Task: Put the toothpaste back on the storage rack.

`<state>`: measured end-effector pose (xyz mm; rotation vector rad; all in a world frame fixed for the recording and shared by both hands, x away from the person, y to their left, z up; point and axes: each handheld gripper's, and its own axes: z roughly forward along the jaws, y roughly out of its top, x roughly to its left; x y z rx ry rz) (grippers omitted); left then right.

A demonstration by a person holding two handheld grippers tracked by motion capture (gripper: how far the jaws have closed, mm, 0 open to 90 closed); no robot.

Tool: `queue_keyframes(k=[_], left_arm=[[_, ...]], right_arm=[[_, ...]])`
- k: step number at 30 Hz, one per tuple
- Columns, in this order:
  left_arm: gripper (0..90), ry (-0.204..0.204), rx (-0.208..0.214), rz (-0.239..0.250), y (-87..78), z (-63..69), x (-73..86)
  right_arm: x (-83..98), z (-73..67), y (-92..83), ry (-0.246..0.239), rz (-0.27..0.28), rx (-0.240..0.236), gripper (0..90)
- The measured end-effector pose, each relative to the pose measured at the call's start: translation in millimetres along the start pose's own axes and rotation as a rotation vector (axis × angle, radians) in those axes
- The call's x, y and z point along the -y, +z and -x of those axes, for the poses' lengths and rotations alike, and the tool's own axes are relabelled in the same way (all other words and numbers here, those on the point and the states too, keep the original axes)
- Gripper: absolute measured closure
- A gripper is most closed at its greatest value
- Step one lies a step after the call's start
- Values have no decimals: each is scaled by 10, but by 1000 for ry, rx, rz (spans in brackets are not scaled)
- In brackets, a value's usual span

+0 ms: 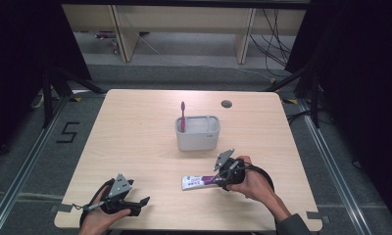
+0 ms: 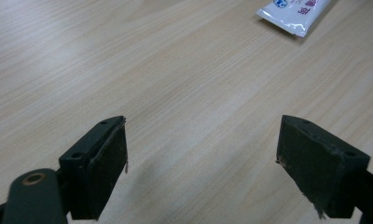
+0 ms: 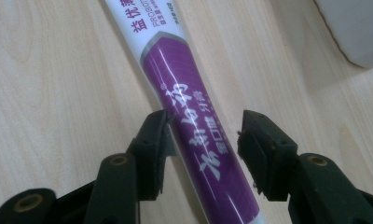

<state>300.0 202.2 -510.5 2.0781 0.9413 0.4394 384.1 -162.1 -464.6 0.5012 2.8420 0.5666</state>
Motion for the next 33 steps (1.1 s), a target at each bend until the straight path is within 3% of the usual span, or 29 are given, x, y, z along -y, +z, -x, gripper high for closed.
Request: queue_keyframes(k=[5,6,7,10,13,14,19,20,22,25,29,32,33], left_arm=[[157,13,-4,-16,-4,-12,3],[157,10,0,-11,-8,-3,-5],[158,10,1,-11,-8,-1,-8],[158,15,0,-18,-3,-4,7],[158,13,6,-5,-5,-4,-6],[158,11,7,-6,-3,-3,-3],[158,14,6,-10,-15,-6,-6],[158,12,16,-6,-12,-1,0],[158,-1,13,2,-13,11,2],[158,-1,13,18,-19,10,-12],[158,8,6,-4,-27,-2,-5],[158,17,11,-12,-15,5,-3],[158,20,15,-14,-19,5,-4]], right_arm=[[-53,21,74,-30,-40,-27,544],[-57,6,82,-14,-51,-24,543],[-70,16,99,-46,-52,-29,541],[-88,9,106,-19,-82,-42,549],[-124,21,117,-48,-97,-43,573],[-130,13,116,-29,-103,-50,579],[-159,22,160,-34,-118,-61,601],[-163,20,171,-12,-125,-54,603],[-170,42,195,-26,-121,-68,607],[-188,39,207,11,-152,-81,615],[-229,38,221,-12,-172,-79,627],[-252,48,220,9,-206,-73,631],[-261,76,229,-20,-209,-73,632]])
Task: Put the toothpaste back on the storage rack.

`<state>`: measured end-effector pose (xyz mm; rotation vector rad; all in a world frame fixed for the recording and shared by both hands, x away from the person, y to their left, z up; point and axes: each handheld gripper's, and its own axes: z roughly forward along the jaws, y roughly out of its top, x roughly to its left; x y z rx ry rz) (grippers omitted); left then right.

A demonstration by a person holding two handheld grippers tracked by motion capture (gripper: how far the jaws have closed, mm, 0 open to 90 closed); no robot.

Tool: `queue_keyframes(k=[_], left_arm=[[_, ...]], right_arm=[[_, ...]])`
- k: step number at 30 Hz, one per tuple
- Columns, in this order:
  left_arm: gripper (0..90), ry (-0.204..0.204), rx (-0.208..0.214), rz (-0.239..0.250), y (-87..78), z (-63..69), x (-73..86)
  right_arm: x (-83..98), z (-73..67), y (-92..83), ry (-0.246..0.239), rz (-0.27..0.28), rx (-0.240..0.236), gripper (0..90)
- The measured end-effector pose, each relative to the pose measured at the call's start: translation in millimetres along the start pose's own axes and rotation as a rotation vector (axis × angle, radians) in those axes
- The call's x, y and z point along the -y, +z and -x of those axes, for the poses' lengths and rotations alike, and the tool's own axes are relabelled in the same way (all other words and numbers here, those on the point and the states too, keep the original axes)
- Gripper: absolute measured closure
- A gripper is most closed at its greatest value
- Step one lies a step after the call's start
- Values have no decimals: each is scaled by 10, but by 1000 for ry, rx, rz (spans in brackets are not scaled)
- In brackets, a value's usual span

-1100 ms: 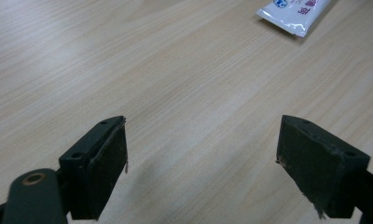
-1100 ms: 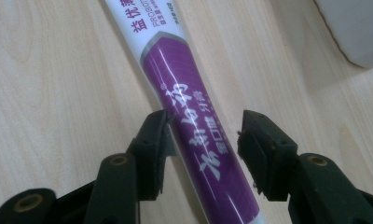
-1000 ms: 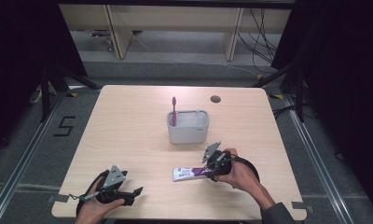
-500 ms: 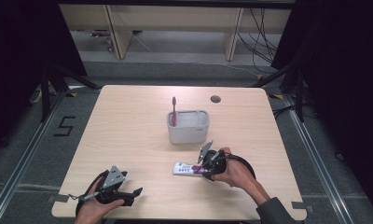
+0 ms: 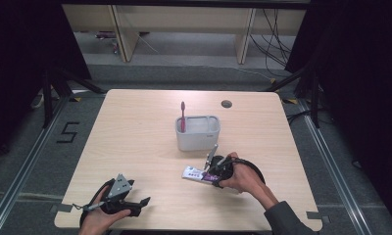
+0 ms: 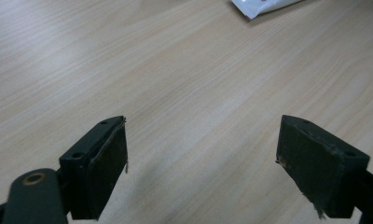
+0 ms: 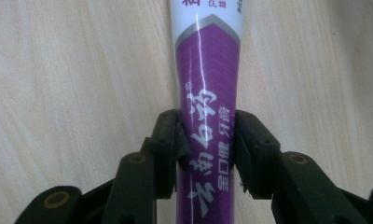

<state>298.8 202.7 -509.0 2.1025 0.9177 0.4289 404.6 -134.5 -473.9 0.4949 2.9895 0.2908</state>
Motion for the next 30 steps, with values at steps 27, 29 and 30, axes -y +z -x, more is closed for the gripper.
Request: queue_keyframes(k=[27,29,30], left_arm=[[166,8,2,7,-29,-10,-8],[167,6,4,5,-31,-13,-14],[167,5,-2,5,-32,-9,-20]], right_arm=[[-84,29,2,5,-53,-28,699],[-78,18,-9,9,-49,-34,707],[-76,14,-15,12,-48,-42,709]])
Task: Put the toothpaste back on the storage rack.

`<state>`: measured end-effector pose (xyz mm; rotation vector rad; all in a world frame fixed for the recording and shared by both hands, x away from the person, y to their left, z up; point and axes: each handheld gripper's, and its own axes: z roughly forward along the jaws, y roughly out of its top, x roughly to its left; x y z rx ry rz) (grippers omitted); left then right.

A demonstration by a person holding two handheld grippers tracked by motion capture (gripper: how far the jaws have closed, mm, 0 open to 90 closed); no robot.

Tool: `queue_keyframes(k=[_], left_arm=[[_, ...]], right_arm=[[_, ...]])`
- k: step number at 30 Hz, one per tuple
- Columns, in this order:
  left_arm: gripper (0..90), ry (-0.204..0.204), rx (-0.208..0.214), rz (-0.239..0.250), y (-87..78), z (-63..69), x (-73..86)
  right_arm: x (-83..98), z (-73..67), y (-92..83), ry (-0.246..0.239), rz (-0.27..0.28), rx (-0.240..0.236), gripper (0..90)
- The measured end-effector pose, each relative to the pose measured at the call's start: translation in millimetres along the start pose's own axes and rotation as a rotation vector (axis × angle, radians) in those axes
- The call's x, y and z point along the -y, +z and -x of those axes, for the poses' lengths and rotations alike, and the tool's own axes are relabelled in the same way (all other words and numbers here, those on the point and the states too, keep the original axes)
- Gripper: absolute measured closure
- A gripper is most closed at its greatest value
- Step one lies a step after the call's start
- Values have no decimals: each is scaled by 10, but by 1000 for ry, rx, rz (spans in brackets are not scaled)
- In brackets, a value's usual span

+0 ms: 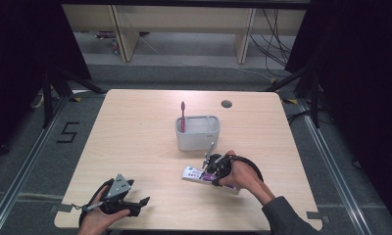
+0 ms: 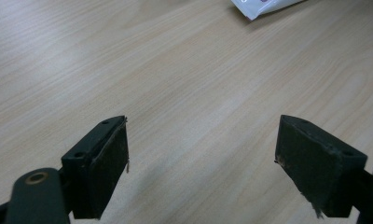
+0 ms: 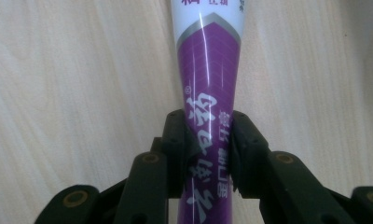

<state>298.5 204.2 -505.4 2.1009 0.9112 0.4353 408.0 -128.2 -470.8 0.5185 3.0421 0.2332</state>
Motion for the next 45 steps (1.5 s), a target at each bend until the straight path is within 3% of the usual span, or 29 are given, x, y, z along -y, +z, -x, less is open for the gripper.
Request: queue_keyframes(k=[4,7,11,19,20,21,22,24,28,30,33,35,37,42,44,45], left_arm=[[169,3,7,0,-1,-3,11],[170,-13,3,10,-6,-4,0],[171,-12,-2,6,-11,-13,4],[171,-22,0,14,0,-9,11],[171,-19,2,7,-2,-12,15],[171,-15,2,6,-2,-16,20],[171,-19,2,8,-2,-14,18],[170,-17,-1,11,-4,-16,10],[170,-19,-2,10,-5,-15,13],[170,-22,0,12,1,-11,11],[171,-15,4,2,-2,-11,17],[170,-21,-1,12,-1,-8,8],[170,-19,4,3,1,-12,15],[170,-14,7,-2,5,-11,10],[170,-28,9,16,20,1,25],[170,-11,11,-1,5,-13,18]], right_arm=[[12,9,-8,-32,33,11,719],[18,-20,-73,8,53,3,724],[69,-15,-176,1,98,-4,727],[182,-15,-427,23,264,-10,729],[185,-9,-454,13,282,-3,729],[189,-25,-480,32,287,1,729],[188,-9,-511,10,301,8,729],[199,-10,-568,34,336,34,729],[204,56,-704,40,429,59,729],[204,66,-777,75,451,65,730],[193,115,-842,63,491,82,731],[192,122,-885,95,508,85,731],[188,149,-918,85,536,107,732],[155,229,-989,133,617,97,733],[131,288,-1015,125,645,94,733],[119,296,-1016,131,662,100,733]])
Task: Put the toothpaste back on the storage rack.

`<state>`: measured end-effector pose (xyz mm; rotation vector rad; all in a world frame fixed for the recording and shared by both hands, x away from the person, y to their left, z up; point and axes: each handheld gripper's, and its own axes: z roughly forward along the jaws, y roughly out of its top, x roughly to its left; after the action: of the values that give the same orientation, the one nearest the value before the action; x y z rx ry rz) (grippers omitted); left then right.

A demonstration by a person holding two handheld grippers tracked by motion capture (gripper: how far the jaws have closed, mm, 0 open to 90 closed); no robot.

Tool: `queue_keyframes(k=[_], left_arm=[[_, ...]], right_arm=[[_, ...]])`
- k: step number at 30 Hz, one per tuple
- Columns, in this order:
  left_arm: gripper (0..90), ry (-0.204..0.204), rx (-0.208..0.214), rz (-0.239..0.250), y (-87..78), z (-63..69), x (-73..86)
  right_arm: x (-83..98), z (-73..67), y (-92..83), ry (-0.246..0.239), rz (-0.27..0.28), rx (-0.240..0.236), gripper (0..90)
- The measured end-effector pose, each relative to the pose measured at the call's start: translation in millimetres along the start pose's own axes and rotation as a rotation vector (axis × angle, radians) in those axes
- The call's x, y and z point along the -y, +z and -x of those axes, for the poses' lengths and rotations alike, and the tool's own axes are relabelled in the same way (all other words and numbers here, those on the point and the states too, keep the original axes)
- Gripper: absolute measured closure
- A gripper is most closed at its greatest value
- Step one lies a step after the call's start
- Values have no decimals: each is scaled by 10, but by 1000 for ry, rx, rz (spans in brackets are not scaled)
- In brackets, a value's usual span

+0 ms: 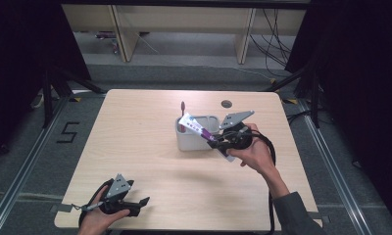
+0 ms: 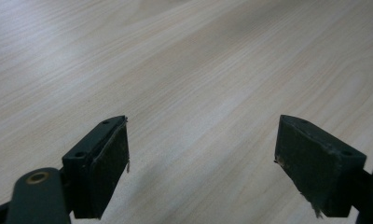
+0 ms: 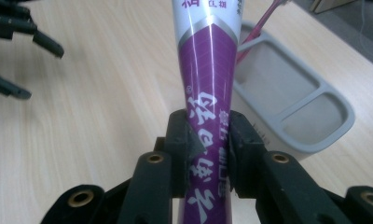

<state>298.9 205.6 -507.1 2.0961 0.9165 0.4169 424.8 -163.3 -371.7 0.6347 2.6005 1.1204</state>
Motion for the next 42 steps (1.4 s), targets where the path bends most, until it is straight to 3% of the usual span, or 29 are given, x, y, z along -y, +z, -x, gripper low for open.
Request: queue_keyframes(k=[10,11,12,15,29,33,35,36,42], left_arm=[[169,-3,0,1,7,7,8],[169,-19,0,9,12,18,7],[168,-1,3,-1,4,3,1],[168,-8,5,5,11,13,6],[167,7,-3,-9,-4,9,1],[167,-4,-3,-9,-11,8,8],[167,-26,0,13,-2,22,3],[167,-14,4,2,-8,14,1],[167,-5,14,-3,-3,28,-3]], right_arm=[[-190,147,41,55,113,16,733],[-213,148,43,70,111,28,733],[-227,159,52,60,123,40,733],[-274,195,77,70,161,46,733],[-417,303,172,122,231,67,733],[-446,341,219,145,252,62,733],[-456,374,251,128,268,78,733],[-461,370,262,153,265,69,733],[-523,431,345,156,285,76,733]])
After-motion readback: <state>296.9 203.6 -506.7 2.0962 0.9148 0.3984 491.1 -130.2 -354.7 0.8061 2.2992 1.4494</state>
